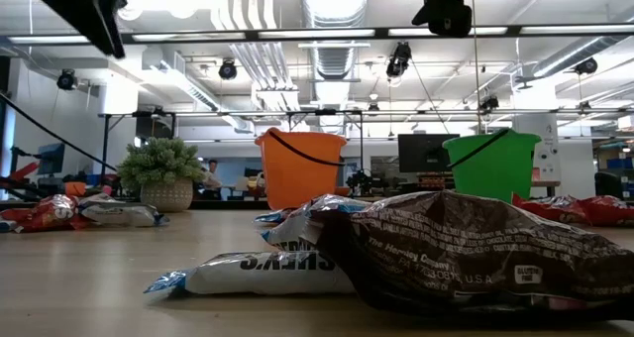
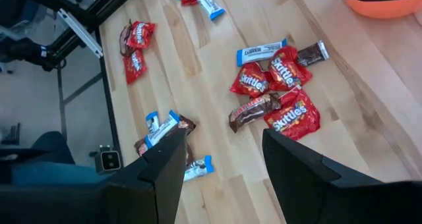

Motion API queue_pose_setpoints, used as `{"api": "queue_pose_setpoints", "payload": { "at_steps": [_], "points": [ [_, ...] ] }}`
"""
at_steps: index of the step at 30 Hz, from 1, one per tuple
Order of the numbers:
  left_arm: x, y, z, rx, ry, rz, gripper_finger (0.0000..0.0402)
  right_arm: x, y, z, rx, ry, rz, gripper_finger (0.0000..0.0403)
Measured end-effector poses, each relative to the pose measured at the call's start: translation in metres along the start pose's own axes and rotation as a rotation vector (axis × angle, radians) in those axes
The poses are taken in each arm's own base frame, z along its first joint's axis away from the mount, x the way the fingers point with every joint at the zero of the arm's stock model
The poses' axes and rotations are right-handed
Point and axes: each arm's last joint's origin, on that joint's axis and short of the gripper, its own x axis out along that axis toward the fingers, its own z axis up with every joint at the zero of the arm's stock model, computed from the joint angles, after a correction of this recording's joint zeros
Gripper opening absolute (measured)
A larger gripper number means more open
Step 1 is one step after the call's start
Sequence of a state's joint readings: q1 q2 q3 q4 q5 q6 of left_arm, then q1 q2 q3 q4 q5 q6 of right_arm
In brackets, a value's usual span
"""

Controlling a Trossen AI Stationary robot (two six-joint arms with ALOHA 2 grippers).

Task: Sort candy
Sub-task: Put the white chocolate into the orange bucket

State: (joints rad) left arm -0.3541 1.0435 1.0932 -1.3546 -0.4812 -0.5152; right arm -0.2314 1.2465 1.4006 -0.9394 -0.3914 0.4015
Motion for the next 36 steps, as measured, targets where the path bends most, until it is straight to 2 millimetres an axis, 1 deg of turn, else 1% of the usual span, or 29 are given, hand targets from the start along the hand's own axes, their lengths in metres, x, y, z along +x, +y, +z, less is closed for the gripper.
{"api": "queue_pose_setpoints", "payload": {
  "at_steps": [6, 10, 14, 17, 20, 25, 31, 36],
  "points": [
    [0.028, 0.003, 0.005, -0.022, 0.036, -0.115, 0.0157, 0.0, 0.0, 0.0, 0.0, 0.001, 0.0, 0.0189],
    [0.046, 0.009, 0.009, -0.048, 0.042, -0.191, 0.0157, 0.0, 0.0, 0.0, 0.0, 0.001, 0.0, 0.0189],
    [0.066, 0.016, 0.008, -0.09, 0.062, -0.287, 0.0157, 0.001, 0.002, -0.002, -0.005, 0.01, 0.003, 0.0189],
    [0.078, 0.019, 0.006, -0.121, 0.068, -0.349, 0.0157, 0.002, 0.005, -0.003, -0.013, 0.02, 0.008, 0.0189],
    [0.085, 0.016, 0.005, -0.137, 0.059, -0.426, 0.0157, 0.003, 0.007, -0.005, -0.022, 0.028, 0.013, 0.0189],
    [0.094, 0.013, 0.002, -0.138, 0.073, -0.436, 0.0157, 0.004, 0.009, -0.006, -0.026, 0.035, 0.015, 0.0189],
    [0.116, 0.006, -0.004, -0.117, 0.184, -0.416, 0.0157, 0.004, 0.009, -0.006, -0.025, 0.034, 0.013, 0.0189],
    [0.133, -0.002, 0.001, -0.056, 0.249, -0.428, 0.0157, 0.004, 0.009, -0.006, -0.025, 0.035, 0.013, 0.0189]
  ]
}}
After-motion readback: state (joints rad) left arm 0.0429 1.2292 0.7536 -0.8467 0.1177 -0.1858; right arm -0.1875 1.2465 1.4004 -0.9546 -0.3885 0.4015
